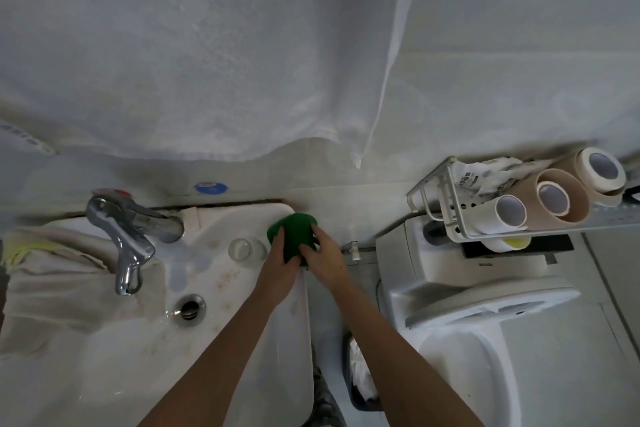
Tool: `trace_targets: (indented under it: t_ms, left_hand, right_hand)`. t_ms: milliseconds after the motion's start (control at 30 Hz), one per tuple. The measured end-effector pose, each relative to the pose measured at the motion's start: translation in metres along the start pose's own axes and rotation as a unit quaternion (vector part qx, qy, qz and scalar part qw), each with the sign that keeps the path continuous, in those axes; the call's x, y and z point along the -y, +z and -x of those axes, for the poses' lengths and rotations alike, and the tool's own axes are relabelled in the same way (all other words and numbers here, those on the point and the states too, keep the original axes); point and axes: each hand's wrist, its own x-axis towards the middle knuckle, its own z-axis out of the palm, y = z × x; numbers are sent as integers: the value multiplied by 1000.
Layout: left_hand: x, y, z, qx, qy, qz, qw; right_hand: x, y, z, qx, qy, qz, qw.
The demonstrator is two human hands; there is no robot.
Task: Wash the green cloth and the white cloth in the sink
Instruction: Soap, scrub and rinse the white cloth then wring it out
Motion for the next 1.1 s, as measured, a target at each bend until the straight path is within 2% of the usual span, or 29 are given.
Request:
trace_targets:
  t_ms: [67,233,367,467,600,733,833,900,1000,1100]
  left_hand:
    - [2,-3,10,0,-3,3,1000]
    - [19,-18,50,-5,-3,-102,995]
    - [46,-53,88,1,-6,-110,994]
    - [65,-92,109,-28,-7,-107,994]
    - [80,-158,123,-99,18,-78,992]
    - [86,-234,127,-162,68,-105,979]
    - [92,-295,120,-262,104,-132,950]
    - [94,-335,105,-317,98,-117,936]
    - [90,-378,75,-337,40,-75,937]
    - [82,-397,51,-318,8,-81,944]
  right_hand:
    - [-4,-3,10,-5,2,-7,1000]
    - [-25,0,53,-44,-7,-58,997]
    - [-33,18,91,-77,9,-19,997]
    - [-24,38,114,-101,-12,34,994]
    - [-6,74,131,-190,-46,71,978]
    - [11,125,132,-133,-1,44,990]
    - [28,172,136,-92,28,26,995]
    - [40,203,140,-52,41,19,998]
    - [56,236,144,-9,30,32,999]
    - [65,253,146,6,28,34,999]
